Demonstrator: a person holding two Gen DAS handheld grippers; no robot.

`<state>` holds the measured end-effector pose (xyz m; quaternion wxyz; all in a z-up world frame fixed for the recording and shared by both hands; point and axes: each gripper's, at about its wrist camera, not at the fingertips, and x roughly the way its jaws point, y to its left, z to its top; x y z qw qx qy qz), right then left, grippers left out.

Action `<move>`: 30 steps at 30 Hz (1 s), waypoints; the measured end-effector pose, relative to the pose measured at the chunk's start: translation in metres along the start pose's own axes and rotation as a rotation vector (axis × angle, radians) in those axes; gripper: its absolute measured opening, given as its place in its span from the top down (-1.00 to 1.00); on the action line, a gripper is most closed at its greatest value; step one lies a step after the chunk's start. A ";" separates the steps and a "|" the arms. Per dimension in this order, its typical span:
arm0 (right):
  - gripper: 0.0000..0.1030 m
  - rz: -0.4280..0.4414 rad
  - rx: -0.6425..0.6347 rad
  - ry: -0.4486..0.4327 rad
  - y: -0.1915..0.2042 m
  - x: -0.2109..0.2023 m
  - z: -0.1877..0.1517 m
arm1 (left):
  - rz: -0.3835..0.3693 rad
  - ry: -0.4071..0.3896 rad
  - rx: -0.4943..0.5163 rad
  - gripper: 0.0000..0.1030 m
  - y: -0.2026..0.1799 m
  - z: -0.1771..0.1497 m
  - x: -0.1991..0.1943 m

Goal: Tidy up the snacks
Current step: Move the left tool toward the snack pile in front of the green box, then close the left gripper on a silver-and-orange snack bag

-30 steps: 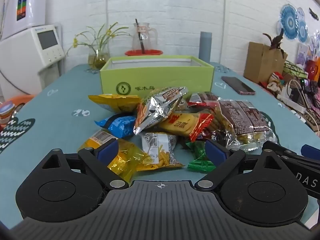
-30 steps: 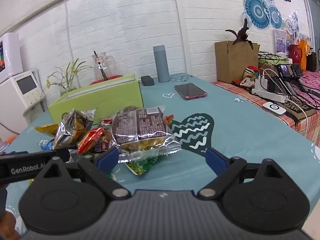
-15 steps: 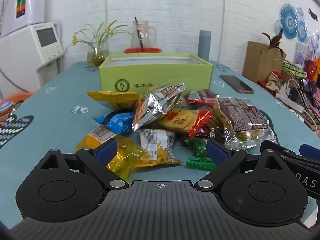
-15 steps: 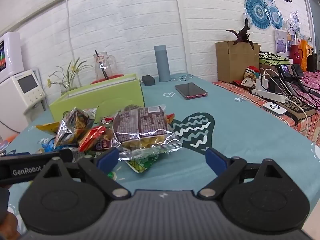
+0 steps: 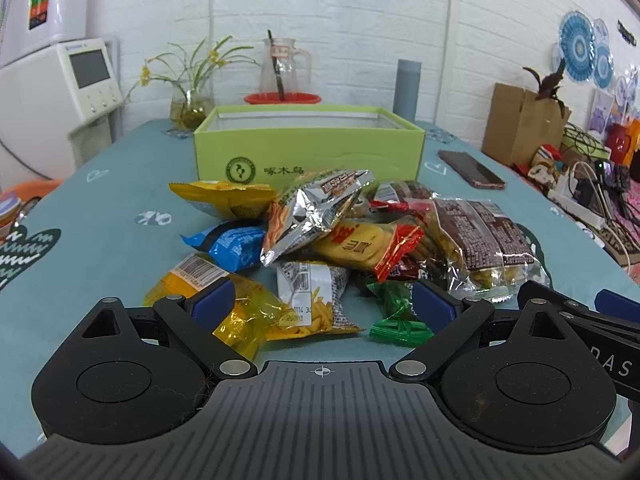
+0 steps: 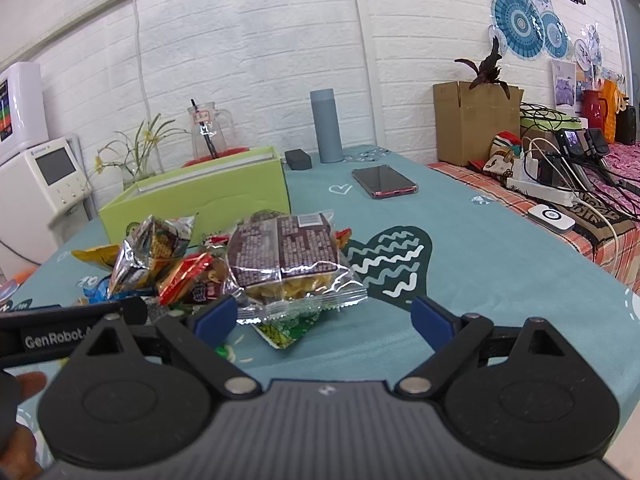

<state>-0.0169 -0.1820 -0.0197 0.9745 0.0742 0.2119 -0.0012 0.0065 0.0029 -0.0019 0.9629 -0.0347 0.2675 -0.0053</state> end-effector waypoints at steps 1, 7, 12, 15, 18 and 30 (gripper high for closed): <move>-0.79 0.002 0.000 -0.001 0.001 0.000 0.002 | -0.002 0.001 -0.002 -0.63 0.001 0.002 0.000; -0.79 0.012 -0.015 -0.007 0.007 0.011 0.019 | 0.005 -0.013 -0.014 -0.63 0.005 0.024 0.003; -0.79 -0.001 -0.054 0.007 0.015 0.024 0.028 | 0.001 -0.014 -0.033 -0.65 0.013 0.039 0.012; -0.79 0.011 -0.075 0.020 0.021 0.032 0.032 | -0.003 -0.009 -0.037 -0.65 0.019 0.047 0.018; -0.79 0.053 -0.100 0.015 0.029 0.037 0.034 | 0.001 -0.016 -0.048 -0.65 0.032 0.054 0.021; -0.79 0.306 -0.231 0.029 0.097 0.073 0.042 | -0.021 0.015 -0.085 -0.57 0.076 0.084 0.046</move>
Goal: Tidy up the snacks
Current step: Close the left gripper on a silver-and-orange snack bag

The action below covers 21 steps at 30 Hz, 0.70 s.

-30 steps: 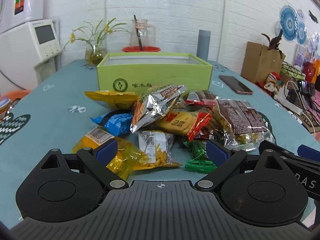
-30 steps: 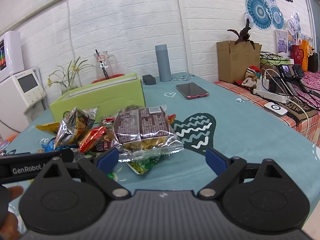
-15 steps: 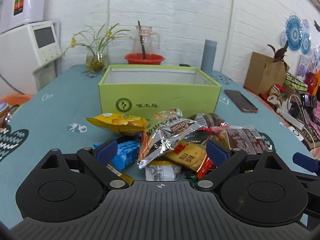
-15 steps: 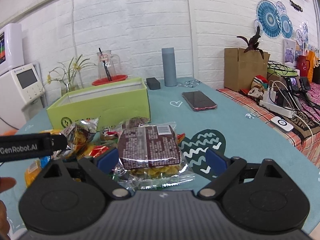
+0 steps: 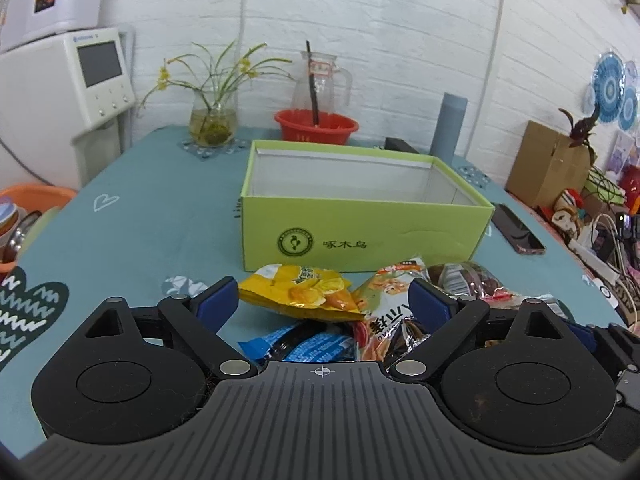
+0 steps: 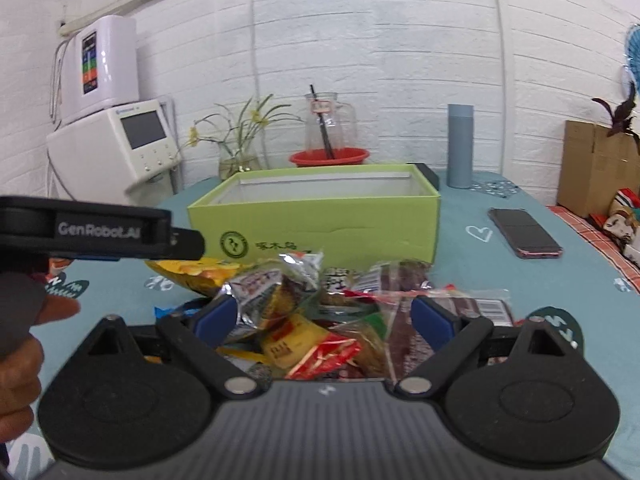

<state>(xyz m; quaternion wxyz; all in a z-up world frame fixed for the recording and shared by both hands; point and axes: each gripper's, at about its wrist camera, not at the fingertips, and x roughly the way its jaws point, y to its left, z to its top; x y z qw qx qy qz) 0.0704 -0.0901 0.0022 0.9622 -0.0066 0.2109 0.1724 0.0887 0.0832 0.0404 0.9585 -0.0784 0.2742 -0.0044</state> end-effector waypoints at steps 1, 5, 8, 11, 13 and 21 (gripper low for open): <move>-0.79 0.014 -0.016 0.007 0.005 0.005 0.001 | -0.018 0.010 0.002 -0.55 -0.001 0.003 0.003; -0.79 0.036 -0.068 0.024 0.017 0.020 0.001 | -0.032 0.021 0.034 -0.54 -0.014 0.013 0.015; -0.79 0.051 -0.076 0.041 0.018 0.030 0.005 | -0.008 0.036 0.066 -0.53 -0.024 0.019 0.029; -0.79 0.060 -0.086 0.041 0.020 0.036 0.009 | -0.023 0.069 0.064 -0.47 -0.024 0.021 0.042; -0.79 0.060 -0.092 0.041 0.020 0.040 0.010 | -0.039 0.094 0.055 -0.38 -0.022 0.020 0.051; -0.78 0.095 -0.082 0.066 0.020 0.051 0.006 | -0.063 0.136 0.030 -0.19 -0.014 0.017 0.063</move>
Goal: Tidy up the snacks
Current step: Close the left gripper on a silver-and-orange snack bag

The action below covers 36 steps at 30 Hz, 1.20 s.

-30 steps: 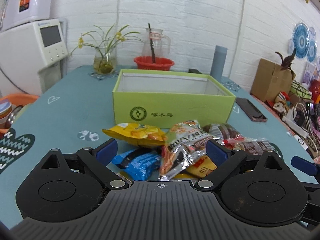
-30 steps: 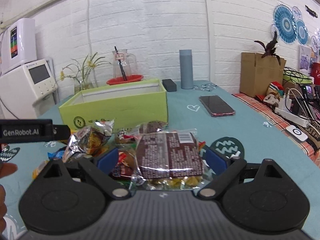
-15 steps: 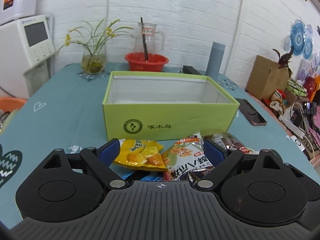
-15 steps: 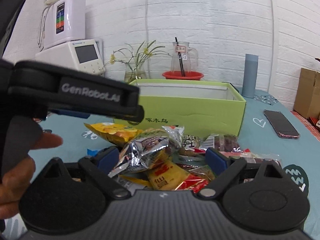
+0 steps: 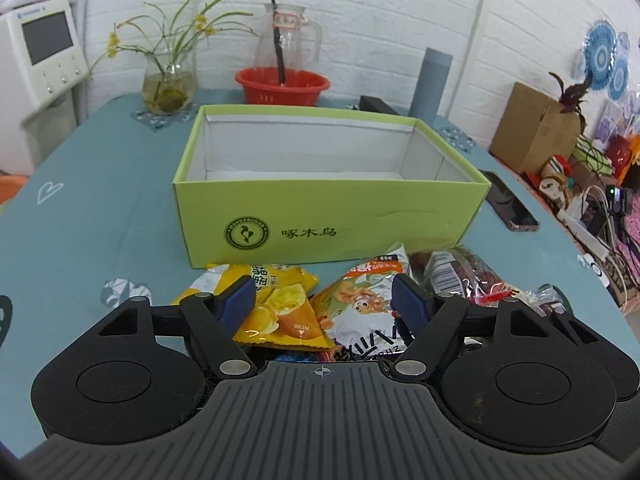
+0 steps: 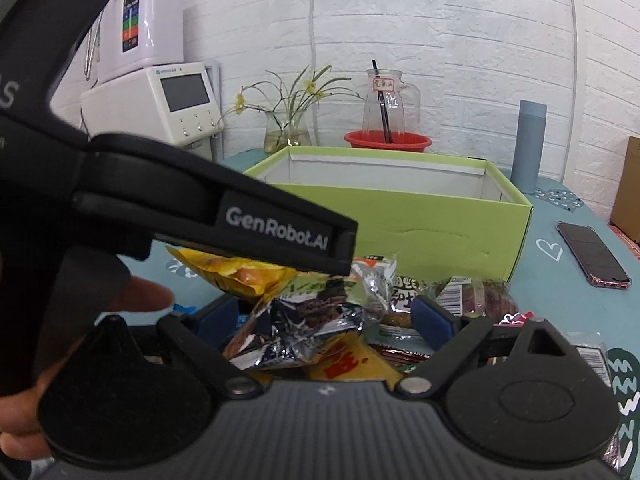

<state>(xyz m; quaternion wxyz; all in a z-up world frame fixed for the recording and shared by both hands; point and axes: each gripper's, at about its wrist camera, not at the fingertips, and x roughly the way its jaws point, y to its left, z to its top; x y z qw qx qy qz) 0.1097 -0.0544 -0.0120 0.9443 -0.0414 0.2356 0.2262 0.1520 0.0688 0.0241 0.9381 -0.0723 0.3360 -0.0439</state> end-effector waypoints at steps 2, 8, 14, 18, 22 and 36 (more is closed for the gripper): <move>-0.78 0.003 -0.002 -0.001 0.002 -0.001 -0.001 | 0.003 0.000 -0.002 -0.19 0.001 -0.002 0.000; -0.77 0.012 -0.003 -0.010 0.004 -0.005 -0.006 | 0.013 -0.004 0.002 -0.17 -0.002 -0.007 -0.005; -0.77 0.016 -0.003 -0.019 0.006 -0.010 -0.006 | 0.011 -0.003 -0.001 -0.04 -0.003 -0.007 -0.010; -0.76 0.032 -0.006 -0.026 0.008 -0.016 -0.008 | -0.022 0.001 0.002 0.24 -0.003 -0.011 -0.014; -0.68 0.059 -0.020 -0.032 0.013 -0.027 -0.012 | -0.116 0.019 0.007 0.63 -0.006 -0.020 -0.022; -0.80 0.027 -0.015 -0.041 0.011 -0.042 -0.014 | -0.045 -0.082 0.118 -0.09 -0.021 -0.029 -0.051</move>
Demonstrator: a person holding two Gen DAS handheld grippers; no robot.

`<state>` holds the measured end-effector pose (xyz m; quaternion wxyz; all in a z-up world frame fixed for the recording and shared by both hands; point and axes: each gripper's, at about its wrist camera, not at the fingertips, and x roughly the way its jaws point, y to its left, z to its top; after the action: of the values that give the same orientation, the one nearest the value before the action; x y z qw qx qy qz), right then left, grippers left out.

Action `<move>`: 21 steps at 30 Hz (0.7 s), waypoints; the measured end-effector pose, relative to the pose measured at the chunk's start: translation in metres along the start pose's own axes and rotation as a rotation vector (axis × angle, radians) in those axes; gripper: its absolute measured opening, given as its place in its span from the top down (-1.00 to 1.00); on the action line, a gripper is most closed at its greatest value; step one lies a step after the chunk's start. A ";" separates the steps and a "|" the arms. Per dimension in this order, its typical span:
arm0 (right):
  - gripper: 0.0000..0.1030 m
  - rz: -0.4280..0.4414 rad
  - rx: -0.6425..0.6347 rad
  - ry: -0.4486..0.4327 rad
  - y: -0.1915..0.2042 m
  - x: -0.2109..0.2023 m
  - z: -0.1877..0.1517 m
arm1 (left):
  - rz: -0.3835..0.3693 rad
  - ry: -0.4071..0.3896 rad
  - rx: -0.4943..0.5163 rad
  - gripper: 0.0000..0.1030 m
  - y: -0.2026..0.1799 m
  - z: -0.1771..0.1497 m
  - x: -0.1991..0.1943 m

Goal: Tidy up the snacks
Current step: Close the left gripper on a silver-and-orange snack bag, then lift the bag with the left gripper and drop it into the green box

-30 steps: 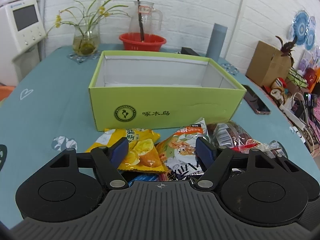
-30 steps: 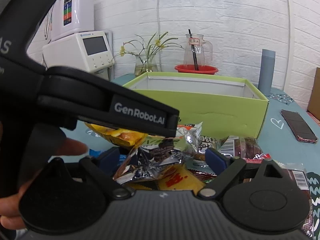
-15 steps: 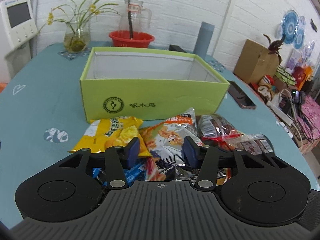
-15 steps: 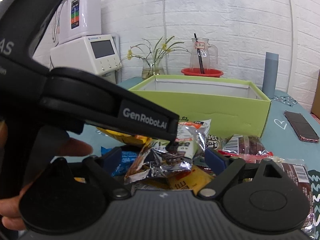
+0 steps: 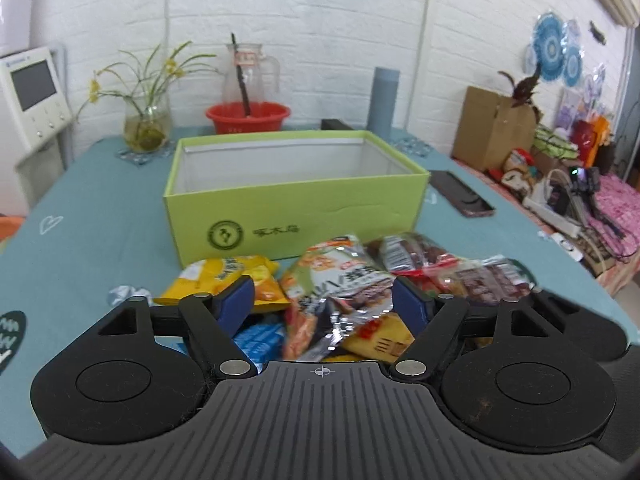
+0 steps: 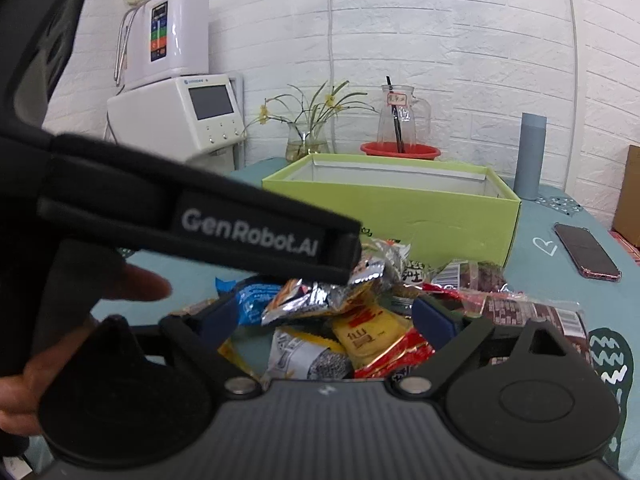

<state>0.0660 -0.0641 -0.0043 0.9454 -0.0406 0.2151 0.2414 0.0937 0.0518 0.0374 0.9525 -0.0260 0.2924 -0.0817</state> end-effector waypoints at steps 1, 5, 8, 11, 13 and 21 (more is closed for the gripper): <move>-0.80 0.000 -0.009 0.004 -0.002 0.003 0.003 | -0.006 0.016 -0.015 0.00 0.003 0.001 0.003; -0.80 -0.005 -0.059 0.020 -0.007 0.015 0.010 | -0.092 0.087 -0.096 0.15 0.023 0.000 0.012; -0.70 -0.009 -0.071 0.039 -0.013 0.024 0.011 | -0.146 0.101 -0.133 0.24 0.032 0.003 0.018; -0.49 0.006 -0.059 0.054 -0.016 0.036 0.013 | -0.179 0.129 -0.155 0.26 0.036 0.006 0.033; -0.44 0.014 -0.042 0.061 -0.016 0.047 0.013 | -0.165 0.146 -0.166 0.31 0.038 0.007 0.045; -0.20 0.024 -0.024 0.066 -0.009 0.064 0.014 | -0.194 0.171 -0.257 0.48 0.053 0.003 0.058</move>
<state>0.1267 -0.0416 -0.0198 0.9342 -0.0575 0.2438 0.2539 0.1501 0.0945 0.0031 0.9007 -0.1683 0.3763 -0.1370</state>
